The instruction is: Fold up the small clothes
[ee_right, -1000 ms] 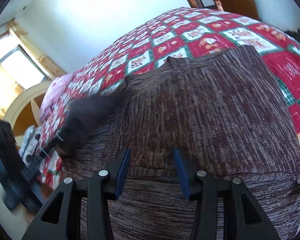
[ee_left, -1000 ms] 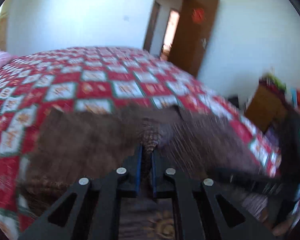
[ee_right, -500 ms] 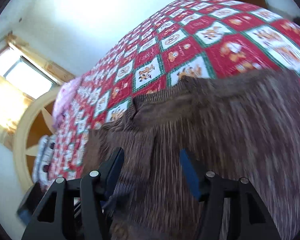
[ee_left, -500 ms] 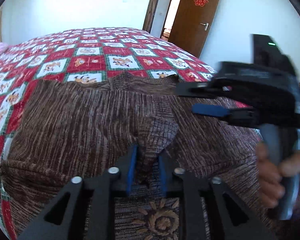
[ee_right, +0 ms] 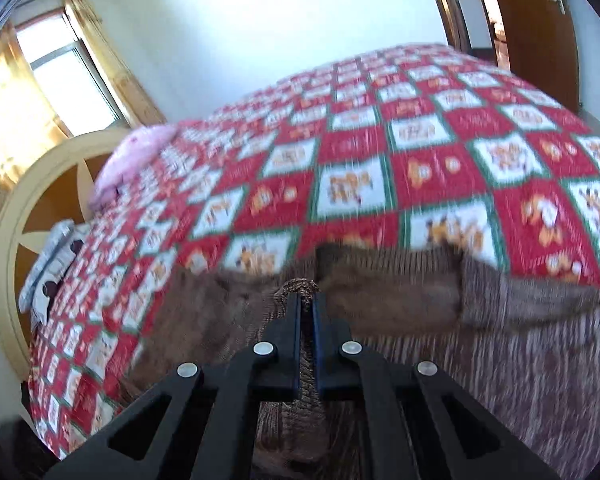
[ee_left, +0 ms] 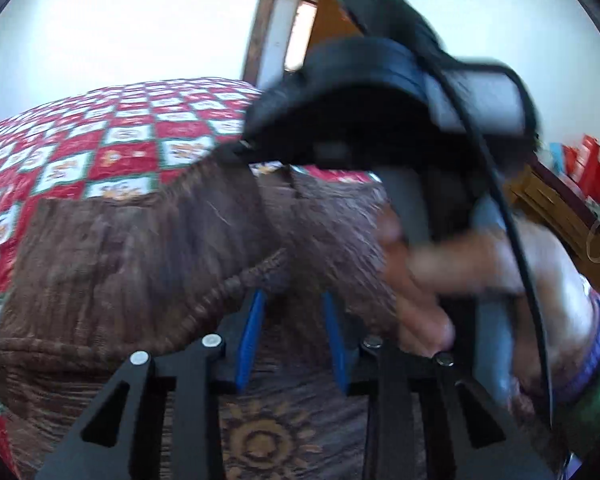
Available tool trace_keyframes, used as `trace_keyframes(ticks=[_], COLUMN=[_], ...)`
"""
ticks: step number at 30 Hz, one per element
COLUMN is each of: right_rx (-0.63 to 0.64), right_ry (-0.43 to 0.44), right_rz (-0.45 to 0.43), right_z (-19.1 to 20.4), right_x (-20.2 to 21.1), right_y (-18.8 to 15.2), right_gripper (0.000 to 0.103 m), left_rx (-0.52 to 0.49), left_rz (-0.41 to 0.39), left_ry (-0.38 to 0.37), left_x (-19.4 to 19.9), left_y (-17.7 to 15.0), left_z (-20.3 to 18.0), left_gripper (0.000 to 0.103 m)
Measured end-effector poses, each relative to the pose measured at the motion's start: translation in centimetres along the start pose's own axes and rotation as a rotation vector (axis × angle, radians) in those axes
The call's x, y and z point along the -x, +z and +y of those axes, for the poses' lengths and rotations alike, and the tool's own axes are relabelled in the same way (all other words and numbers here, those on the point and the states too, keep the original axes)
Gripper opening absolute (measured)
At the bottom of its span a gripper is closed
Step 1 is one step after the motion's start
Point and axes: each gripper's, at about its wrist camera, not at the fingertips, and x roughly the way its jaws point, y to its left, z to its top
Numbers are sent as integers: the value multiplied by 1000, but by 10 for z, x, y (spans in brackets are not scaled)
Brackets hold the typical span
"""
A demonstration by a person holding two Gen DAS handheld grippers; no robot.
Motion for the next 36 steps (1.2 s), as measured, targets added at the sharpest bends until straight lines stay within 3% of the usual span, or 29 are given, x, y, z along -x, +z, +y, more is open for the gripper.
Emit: trace_keyframes(ticks=[3, 6, 9, 12, 14, 18, 19, 20, 24, 25, 31, 34, 36], right_rx=[38, 11, -28, 35, 116, 205, 194, 190, 166, 153, 45, 19, 44], right_ry=[-61, -142, -153, -95, -26, -41, -53, -49, -27, -15, 14, -42, -72], right_rz=[31, 82, 8, -22, 46, 141, 215, 215, 206, 220, 245, 292, 232], right_z=[-5, -18, -23, -5, 21, 44, 41, 38, 23, 17, 0, 7, 17], right_x=[-13, -11, 22, 45, 41, 15, 2, 3, 26, 32, 53, 67, 94], right_y=[-3, -16, -31, -45, -55, -73, -81, -88, -104, -112, -126, -127, -132], right_gripper=[5, 10, 10, 10, 10, 10, 10, 10, 10, 10, 10, 10, 11], left_rx=[-6, 25, 64, 126, 180, 195, 184, 186, 236, 241, 207, 220, 218], left_rz=[36, 33, 10, -72, -112, -92, -55, 3, 98, 76, 122, 120, 86], left_ry=[-4, -53, -54, 49, 143, 360, 418, 453, 395, 387, 432, 386, 355], left_x=[-4, 9, 35, 62, 70, 60, 55, 49, 46, 53, 50, 72, 94], left_y=[-1, -1, -2, 3, 12, 17, 12, 5, -27, -30, -28, -34, -41], left_z=[-2, 6, 29, 65, 92, 127, 131, 136, 140, 138, 129, 128, 127], left_gripper=[60, 60, 65, 68, 69, 69, 69, 66, 68, 69, 74, 74, 74])
